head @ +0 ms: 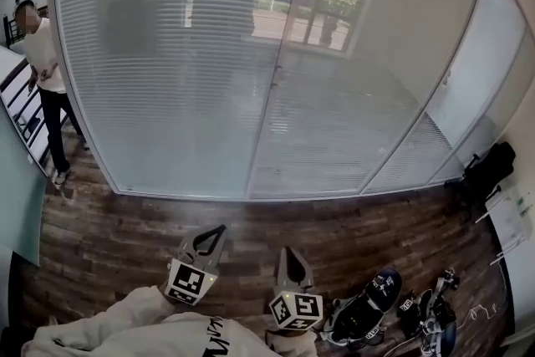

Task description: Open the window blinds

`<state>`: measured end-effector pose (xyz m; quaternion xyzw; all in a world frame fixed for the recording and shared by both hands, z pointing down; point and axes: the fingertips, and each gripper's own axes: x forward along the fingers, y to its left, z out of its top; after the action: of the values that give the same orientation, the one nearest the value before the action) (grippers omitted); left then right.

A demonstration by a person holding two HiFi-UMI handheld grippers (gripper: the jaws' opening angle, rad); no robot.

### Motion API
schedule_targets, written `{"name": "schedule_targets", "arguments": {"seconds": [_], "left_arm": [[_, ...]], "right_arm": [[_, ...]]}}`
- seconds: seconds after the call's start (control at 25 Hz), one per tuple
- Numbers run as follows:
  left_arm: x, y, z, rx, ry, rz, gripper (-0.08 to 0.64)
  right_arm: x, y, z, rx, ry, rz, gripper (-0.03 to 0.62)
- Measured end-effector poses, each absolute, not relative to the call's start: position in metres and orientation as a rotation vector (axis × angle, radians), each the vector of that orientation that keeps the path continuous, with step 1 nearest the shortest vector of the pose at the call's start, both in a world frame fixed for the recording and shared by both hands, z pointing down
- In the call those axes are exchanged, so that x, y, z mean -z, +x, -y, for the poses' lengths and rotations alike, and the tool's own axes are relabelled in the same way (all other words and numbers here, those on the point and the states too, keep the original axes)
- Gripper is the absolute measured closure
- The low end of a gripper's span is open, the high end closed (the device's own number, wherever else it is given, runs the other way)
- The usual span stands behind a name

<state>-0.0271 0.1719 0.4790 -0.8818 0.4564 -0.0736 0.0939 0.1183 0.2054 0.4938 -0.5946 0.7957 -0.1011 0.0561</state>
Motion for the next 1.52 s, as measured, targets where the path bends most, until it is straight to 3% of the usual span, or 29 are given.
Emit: {"name": "schedule_targets", "arguments": {"seconds": [0.8,1.52], "left_arm": [[-0.487,-0.022,-0.175,0.256,-2.605,-1.371,0.56],[-0.49,-0.04,-0.075,0.221,-2.625,-1.388,0.56]], "right_arm": [[-0.504,0.115,-0.203,0.336,-1.761,-2.466,0.591],[-0.506,0.099,-0.108,0.33,-1.788,-2.48,0.591]]}}
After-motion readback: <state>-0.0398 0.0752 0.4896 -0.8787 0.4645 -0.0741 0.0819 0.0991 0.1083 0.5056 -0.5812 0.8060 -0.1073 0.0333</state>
